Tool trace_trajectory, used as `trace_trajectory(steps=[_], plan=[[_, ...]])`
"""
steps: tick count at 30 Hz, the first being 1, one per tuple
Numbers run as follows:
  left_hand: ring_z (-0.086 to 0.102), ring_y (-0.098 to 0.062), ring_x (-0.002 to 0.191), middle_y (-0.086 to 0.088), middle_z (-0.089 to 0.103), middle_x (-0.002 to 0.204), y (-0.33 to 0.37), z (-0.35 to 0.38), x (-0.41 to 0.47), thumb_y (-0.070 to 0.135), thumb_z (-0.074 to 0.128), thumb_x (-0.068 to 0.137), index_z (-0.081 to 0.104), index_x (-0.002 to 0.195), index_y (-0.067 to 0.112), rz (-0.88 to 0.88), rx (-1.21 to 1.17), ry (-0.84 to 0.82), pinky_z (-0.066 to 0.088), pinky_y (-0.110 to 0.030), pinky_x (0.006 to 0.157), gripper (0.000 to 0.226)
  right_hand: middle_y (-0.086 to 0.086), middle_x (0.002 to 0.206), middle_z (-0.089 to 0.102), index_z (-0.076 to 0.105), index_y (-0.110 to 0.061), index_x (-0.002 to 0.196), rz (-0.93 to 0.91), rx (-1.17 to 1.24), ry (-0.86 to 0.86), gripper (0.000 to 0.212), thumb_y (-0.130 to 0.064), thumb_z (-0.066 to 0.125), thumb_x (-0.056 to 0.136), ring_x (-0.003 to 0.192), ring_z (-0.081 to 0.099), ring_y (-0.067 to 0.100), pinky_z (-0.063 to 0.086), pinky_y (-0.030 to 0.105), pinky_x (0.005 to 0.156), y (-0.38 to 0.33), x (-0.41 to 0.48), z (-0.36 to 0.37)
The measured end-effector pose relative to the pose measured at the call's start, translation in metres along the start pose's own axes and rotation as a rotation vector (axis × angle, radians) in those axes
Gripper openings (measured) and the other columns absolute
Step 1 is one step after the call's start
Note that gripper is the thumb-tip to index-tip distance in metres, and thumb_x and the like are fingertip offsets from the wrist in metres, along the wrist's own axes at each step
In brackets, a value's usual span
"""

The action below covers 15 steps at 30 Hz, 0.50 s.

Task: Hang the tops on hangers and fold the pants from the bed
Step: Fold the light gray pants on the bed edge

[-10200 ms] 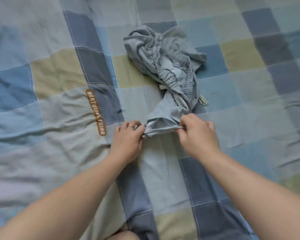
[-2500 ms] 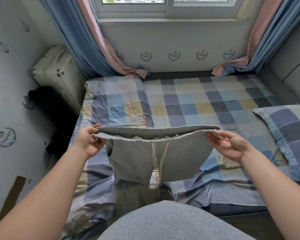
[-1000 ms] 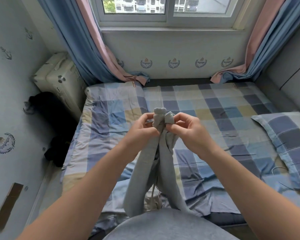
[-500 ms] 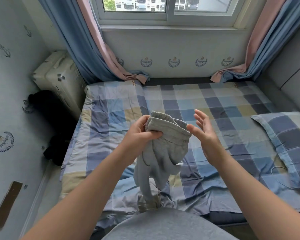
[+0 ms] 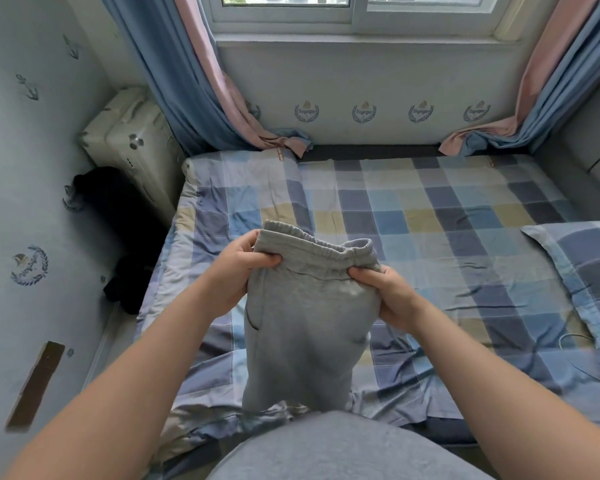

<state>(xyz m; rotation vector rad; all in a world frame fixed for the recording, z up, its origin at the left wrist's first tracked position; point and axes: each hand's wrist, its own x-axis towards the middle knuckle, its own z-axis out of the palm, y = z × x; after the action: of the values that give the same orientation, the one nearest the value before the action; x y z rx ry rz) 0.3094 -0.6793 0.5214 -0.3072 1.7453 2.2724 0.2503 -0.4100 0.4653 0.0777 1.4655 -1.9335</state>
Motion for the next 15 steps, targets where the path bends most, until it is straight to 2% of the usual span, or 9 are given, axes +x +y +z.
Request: trace_trajectory(steps=[4, 7, 11, 15], plan=[[0.065, -0.027, 0.1, -0.008, 0.072, 0.104, -0.013, -0.028, 0.014, -0.01, 0.064, 0.085, 0.063, 0.115, 0.01, -0.072, 0.192, 0.207, 0.052, -0.038, 0.084, 0.035, 0.01, 0.109, 0.076, 0.073, -0.011, 0.109, -0.075, -0.104, 0.039, 0.038, -0.004, 0.081, 0.072, 0.098, 0.072, 0.025, 0.059, 0.033, 0.081, -0.006, 0.026, 0.009], [0.062, -0.025, 0.099, -0.008, 0.068, 0.102, -0.008, -0.037, 0.03, -0.015, 0.065, 0.084, 0.062, 0.112, 0.009, -0.037, 0.306, 0.306, 0.052, -0.041, 0.091, 0.037, 0.003, 0.1, 0.076, 0.071, -0.009, 0.107, -0.13, -0.288, 0.141, 0.033, 0.002, 0.079, 0.077, 0.093, 0.069, 0.021, 0.057, 0.032, 0.081, -0.018, 0.049, 0.025], [0.06, -0.019, 0.088, -0.007, 0.065, 0.093, 0.021, -0.046, 0.048, -0.019, 0.063, 0.083, 0.057, 0.101, 0.01, 0.093, 0.369, 0.391, 0.051, -0.028, 0.076, 0.034, 0.008, 0.1, 0.07, 0.063, 0.006, 0.115, -0.218, -0.419, 0.225, 0.038, 0.002, 0.078, 0.08, 0.089, 0.064, 0.02, 0.056, 0.035, 0.082, -0.048, 0.075, 0.048], [0.062, -0.004, 0.073, -0.005, 0.065, 0.087, 0.049, -0.054, 0.048, -0.022, 0.063, 0.083, 0.055, 0.089, 0.015, 0.245, 0.385, 0.414, 0.052, -0.019, 0.07, 0.039, 0.014, 0.103, 0.067, 0.062, 0.009, 0.114, -0.334, -0.498, 0.236, 0.037, 0.005, 0.077, 0.08, 0.091, 0.06, 0.021, 0.055, 0.044, 0.088, -0.077, 0.085, 0.07]])
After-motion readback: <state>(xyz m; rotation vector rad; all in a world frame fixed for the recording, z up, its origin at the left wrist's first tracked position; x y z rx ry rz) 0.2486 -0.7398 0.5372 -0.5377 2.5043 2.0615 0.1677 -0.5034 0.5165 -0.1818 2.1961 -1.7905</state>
